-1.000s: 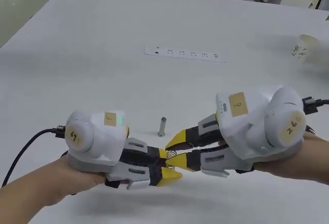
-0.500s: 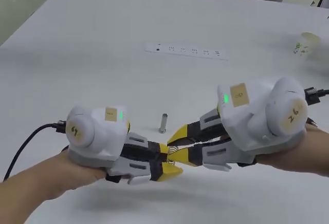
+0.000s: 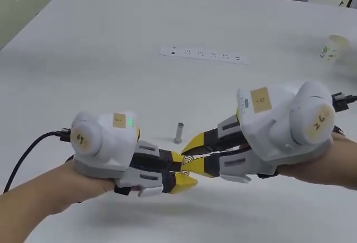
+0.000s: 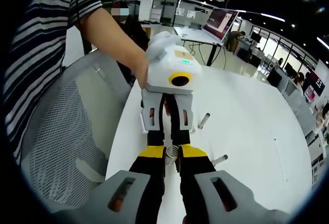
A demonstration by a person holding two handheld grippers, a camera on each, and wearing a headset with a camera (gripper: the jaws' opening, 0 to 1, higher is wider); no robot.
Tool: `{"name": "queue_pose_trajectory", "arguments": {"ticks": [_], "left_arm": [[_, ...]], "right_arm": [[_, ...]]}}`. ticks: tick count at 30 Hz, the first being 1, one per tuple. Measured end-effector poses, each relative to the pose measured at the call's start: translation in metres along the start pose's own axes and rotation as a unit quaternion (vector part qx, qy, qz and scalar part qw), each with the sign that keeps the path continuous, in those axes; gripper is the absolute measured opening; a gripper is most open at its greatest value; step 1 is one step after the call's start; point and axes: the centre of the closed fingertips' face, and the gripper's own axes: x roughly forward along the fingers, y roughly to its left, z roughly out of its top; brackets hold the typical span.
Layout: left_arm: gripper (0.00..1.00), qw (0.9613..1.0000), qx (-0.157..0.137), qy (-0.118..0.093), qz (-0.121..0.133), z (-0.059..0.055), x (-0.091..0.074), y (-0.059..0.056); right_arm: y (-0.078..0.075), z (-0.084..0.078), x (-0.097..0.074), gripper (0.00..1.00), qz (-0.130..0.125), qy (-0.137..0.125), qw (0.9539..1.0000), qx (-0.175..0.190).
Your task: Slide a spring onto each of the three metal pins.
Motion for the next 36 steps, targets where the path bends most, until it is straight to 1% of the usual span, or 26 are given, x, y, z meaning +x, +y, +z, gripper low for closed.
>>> {"name": "queue_pose_trajectory", "arguments": {"ticks": [5,7,20,25,30,34,36], "left_arm": [[0.11,1.0,-0.002,-0.001,0.006,0.001,-0.002,0.003],[0.14,0.9999,-0.004,-0.002,0.009,0.002,-0.003,0.004],[0.19,0.9998,-0.008,0.0,0.017,0.0,-0.01,0.006],[0.25,0.9997,-0.01,0.0,0.022,-0.001,-0.014,0.008],[0.27,0.9997,-0.013,0.003,0.021,-0.003,-0.018,0.007],[0.28,0.9996,-0.015,0.001,0.024,-0.002,-0.024,0.007],[0.3,0.9995,-0.019,0.001,0.027,-0.004,-0.027,0.008]], "right_arm": [[-0.001,0.0,0.0,0.07,-0.002,0.0,1.0,-0.001],[-0.002,0.0,0.001,0.07,-0.003,0.0,1.0,-0.002],[-0.007,-0.001,-0.001,0.07,-0.013,0.001,0.9999,0.0],[-0.009,-0.002,-0.002,0.07,-0.017,0.001,0.9999,0.0],[-0.011,-0.003,-0.004,0.07,-0.022,0.001,0.9998,0.001],[-0.014,-0.004,-0.005,0.07,-0.028,0.001,0.9996,0.003],[-0.015,-0.005,-0.006,0.07,-0.03,0.002,0.9995,0.003]]}}
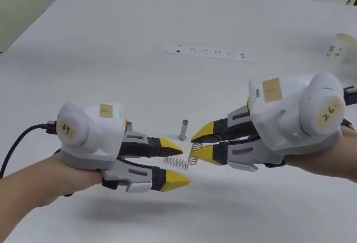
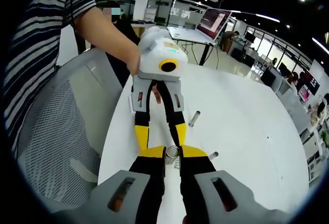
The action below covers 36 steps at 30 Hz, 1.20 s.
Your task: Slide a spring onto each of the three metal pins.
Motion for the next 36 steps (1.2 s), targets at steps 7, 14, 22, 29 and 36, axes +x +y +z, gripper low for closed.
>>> {"name": "queue_pose_trajectory", "arguments": {"ticks": [7,14,22,29,36], "left_arm": [[0.34,1.0,-0.008,0.005,0.0,-0.004,-0.006,-0.002],[0.38,0.9998,-0.018,0.01,0.003,-0.011,-0.014,-0.002],[0.45,0.9997,-0.021,0.012,0.009,-0.014,-0.02,-0.001],[0.52,0.9996,-0.023,0.01,0.016,-0.016,-0.027,0.001],[0.57,0.9992,-0.028,0.013,0.025,-0.02,-0.037,0.003]], "right_arm": [[-0.003,0.0,-0.001,0.07,-0.005,-0.001,1.0,0.001],[-0.007,-0.003,-0.002,0.07,-0.012,0.004,0.9999,-0.002],[-0.01,-0.006,-0.003,0.07,-0.016,0.004,0.9999,0.004],[-0.011,-0.006,-0.003,0.07,-0.017,0.005,0.9998,0.004],[-0.016,-0.009,-0.006,0.07,-0.026,0.008,0.9996,0.004]]}}
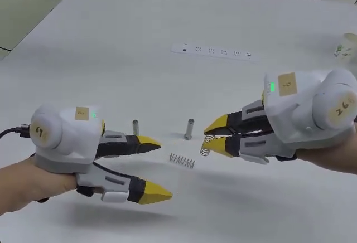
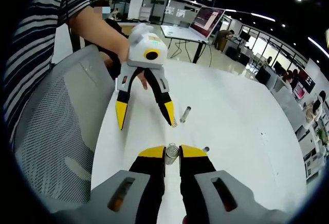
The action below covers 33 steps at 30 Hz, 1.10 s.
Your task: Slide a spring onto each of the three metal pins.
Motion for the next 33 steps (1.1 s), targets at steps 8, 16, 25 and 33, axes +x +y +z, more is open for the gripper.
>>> {"name": "queue_pose_trajectory", "arguments": {"ticks": [8,16,25,33], "left_arm": [[0.67,0.9998,-0.01,-0.005,0.018,-0.002,-0.013,0.008],[0.77,0.9989,-0.021,-0.011,0.041,-0.005,-0.024,0.017],[0.94,0.9971,-0.026,-0.026,0.066,-0.005,-0.033,0.026],[0.98,0.9959,-0.014,-0.035,0.082,-0.004,-0.038,0.029]], "right_arm": [[-0.005,-0.004,-0.004,0.07,-0.007,0.002,1.0,0.005],[-0.009,-0.011,-0.008,0.07,-0.014,0.009,0.9998,0.009],[-0.011,-0.019,-0.013,0.07,-0.021,0.014,0.9995,0.017],[-0.01,-0.027,-0.017,0.07,-0.026,0.019,0.9992,0.024]]}}
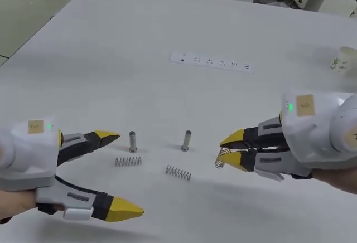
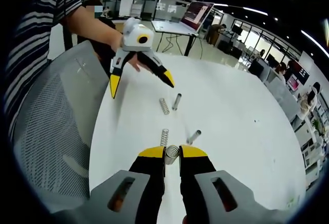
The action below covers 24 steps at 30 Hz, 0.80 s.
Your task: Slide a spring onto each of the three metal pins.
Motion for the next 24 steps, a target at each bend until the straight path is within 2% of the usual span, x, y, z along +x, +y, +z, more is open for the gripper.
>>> {"name": "queue_pose_trajectory", "arguments": {"ticks": [10,24], "left_arm": [[0.98,0.9998,0.003,-0.012,0.016,0.002,-0.006,0.005],[0.98,0.9992,-0.002,-0.017,0.035,0.002,-0.011,0.013]], "right_arm": [[-0.014,-0.017,-0.011,0.07,-0.022,0.007,0.9994,0.024],[-0.046,-0.037,-0.026,0.07,-0.064,0.025,0.9966,0.046]]}}
